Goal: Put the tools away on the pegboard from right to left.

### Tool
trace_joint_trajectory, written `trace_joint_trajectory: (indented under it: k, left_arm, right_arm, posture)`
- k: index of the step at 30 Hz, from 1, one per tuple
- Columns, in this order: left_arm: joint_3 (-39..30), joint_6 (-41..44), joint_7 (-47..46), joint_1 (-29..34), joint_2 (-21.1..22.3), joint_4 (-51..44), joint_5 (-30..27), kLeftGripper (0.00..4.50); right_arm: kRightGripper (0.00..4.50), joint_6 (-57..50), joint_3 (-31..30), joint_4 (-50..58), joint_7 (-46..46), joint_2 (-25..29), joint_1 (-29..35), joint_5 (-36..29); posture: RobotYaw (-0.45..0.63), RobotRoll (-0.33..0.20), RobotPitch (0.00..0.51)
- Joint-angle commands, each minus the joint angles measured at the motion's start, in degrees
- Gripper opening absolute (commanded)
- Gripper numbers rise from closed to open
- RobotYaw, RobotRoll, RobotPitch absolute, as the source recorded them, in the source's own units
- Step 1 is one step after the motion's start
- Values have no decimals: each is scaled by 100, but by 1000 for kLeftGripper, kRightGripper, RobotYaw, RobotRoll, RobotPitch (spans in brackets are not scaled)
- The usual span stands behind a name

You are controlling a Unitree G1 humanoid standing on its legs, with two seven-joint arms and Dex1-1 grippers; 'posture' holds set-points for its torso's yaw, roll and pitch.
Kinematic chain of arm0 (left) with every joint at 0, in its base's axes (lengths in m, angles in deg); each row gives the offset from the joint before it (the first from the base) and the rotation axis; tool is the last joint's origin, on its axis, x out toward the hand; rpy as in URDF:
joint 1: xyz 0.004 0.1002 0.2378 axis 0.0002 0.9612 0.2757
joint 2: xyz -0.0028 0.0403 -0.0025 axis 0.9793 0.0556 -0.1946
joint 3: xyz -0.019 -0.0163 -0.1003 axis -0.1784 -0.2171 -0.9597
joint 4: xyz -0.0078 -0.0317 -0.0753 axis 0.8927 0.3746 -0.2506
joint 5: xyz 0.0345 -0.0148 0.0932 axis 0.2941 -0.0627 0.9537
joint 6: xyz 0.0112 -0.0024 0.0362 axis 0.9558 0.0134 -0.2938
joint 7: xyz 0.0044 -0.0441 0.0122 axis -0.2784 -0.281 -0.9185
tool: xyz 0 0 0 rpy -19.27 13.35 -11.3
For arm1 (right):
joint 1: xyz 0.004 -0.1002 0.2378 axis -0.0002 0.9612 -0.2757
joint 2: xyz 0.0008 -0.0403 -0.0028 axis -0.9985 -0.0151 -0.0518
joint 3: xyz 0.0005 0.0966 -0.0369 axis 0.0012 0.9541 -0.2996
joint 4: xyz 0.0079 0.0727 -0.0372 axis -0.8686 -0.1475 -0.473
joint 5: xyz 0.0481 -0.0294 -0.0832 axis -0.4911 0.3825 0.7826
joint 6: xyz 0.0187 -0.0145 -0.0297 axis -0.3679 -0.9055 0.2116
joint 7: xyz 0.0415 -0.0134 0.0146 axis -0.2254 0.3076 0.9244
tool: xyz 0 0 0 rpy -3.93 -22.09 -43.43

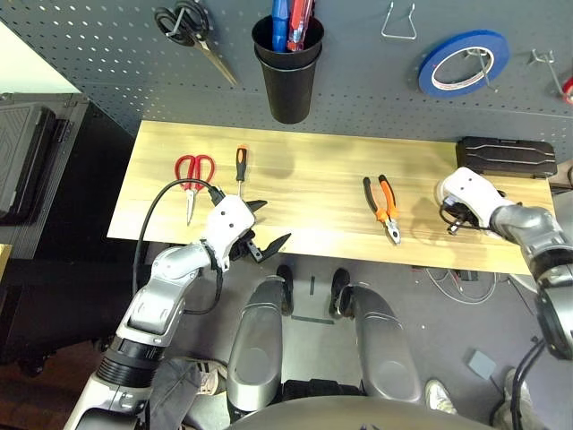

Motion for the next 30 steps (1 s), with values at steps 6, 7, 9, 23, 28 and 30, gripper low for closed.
trace_joint_trajectory:
  k: [6,7,9,23,28,30]
  left_arm:
    - [-227,-228,291,151,-134,123,-525,4500]
    - [-250,-236,320,158,-148,115,-583,4500]
    - [-299,-307,408,150,-192,83,-734,4500]
    - [-184,-134,845,-367,-417,63,-1254,4500]
    - [-182,-173,882,-569,-568,56,-1363,4500]
    - [-199,-137,885,-627,-632,-25,-1468,4500]
  right_arm:
    - [36,294,908,2504,-1174,-433,2236,-691]
    - [36,336,980,2734,-1325,-501,2434,-691]
    - [36,483,1116,3120,-1683,-630,2819,-630]
    - [36,1288,1516,4424,-3022,-1074,3658,-369]
    - [36,1305,1615,4551,-3173,-1067,3572,-338]
    - [36,1284,1637,4606,-3178,-1054,3490,-389]
  posture:
    - [131,0,265]
    - [124,0,256]
    - [109,0,239]
    - [28,0,169]
    - [10,0,154]
    - [6,0,151]
